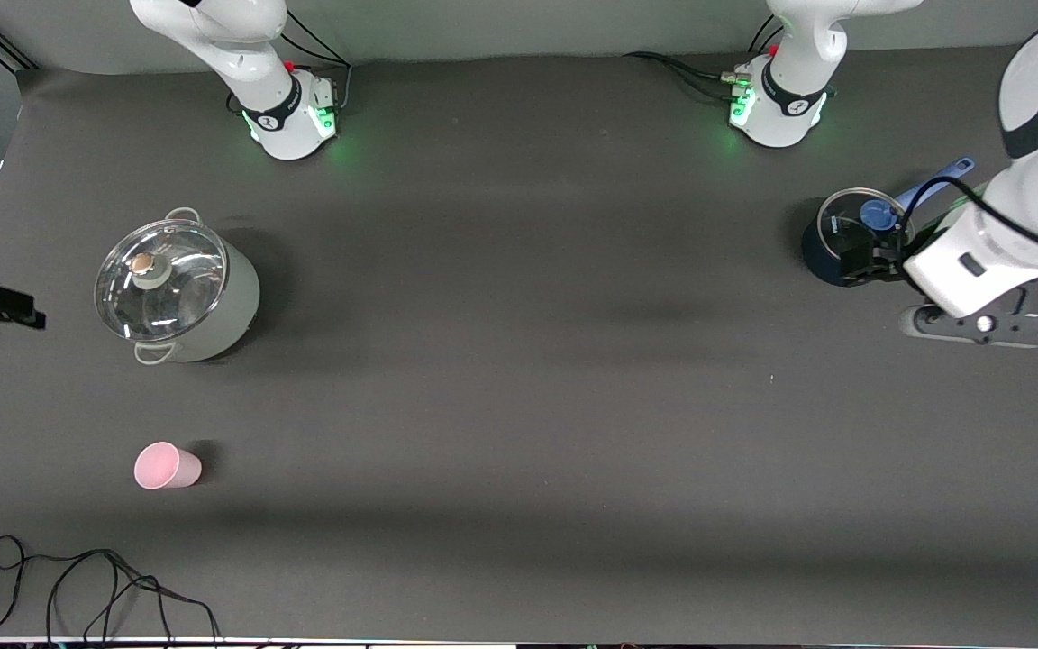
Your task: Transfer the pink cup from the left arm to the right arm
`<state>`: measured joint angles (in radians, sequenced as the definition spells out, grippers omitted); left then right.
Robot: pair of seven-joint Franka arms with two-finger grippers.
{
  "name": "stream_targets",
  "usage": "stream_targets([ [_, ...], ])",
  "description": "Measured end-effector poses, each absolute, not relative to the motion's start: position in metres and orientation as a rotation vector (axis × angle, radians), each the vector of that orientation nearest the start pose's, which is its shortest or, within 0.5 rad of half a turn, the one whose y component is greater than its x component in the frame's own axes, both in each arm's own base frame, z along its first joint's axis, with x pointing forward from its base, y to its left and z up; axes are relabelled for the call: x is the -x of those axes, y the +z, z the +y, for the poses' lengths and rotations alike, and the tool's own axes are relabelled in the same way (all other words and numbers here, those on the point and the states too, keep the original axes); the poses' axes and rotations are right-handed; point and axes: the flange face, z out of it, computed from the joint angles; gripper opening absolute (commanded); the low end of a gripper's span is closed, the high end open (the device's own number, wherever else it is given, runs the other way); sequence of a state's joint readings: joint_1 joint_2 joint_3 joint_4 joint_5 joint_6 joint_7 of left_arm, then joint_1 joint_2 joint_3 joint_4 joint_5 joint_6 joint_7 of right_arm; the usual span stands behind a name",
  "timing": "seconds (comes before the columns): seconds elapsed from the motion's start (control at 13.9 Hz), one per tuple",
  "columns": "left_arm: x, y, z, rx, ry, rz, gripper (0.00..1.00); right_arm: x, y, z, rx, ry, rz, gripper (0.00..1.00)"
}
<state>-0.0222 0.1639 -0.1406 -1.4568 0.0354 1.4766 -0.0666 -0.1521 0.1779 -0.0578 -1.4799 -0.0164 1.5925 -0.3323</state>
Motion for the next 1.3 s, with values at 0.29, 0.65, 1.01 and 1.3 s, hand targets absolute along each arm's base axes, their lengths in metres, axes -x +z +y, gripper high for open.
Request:
stream_targets([
  [0.29, -0.586, 0.583, -0.066, 3.097, 0.113, 0.083, 1.00, -0.574, 0.569, -0.114, 3.139, 0.126, -0.145, 1.00],
  [0.65, -0.567, 0.559, -0.060, 3.110, -0.071, 0.085, 1.00, -0.573, 0.570, -0.047, 3.150, 0.114, -0.086, 1.00],
  [1.01, -0.566, 0.563, -0.040, 3.099, -0.116, 0.235, 1.00, -0.568, 0.581, -0.049, 3.154, 0.083, -0.053, 1.00],
  [1.3, -0.569, 0.556, -0.040, 3.111, -0.096, 0.236, 1.00, -0.564, 0.591, -0.053, 3.156, 0.055, 0.063, 1.00],
])
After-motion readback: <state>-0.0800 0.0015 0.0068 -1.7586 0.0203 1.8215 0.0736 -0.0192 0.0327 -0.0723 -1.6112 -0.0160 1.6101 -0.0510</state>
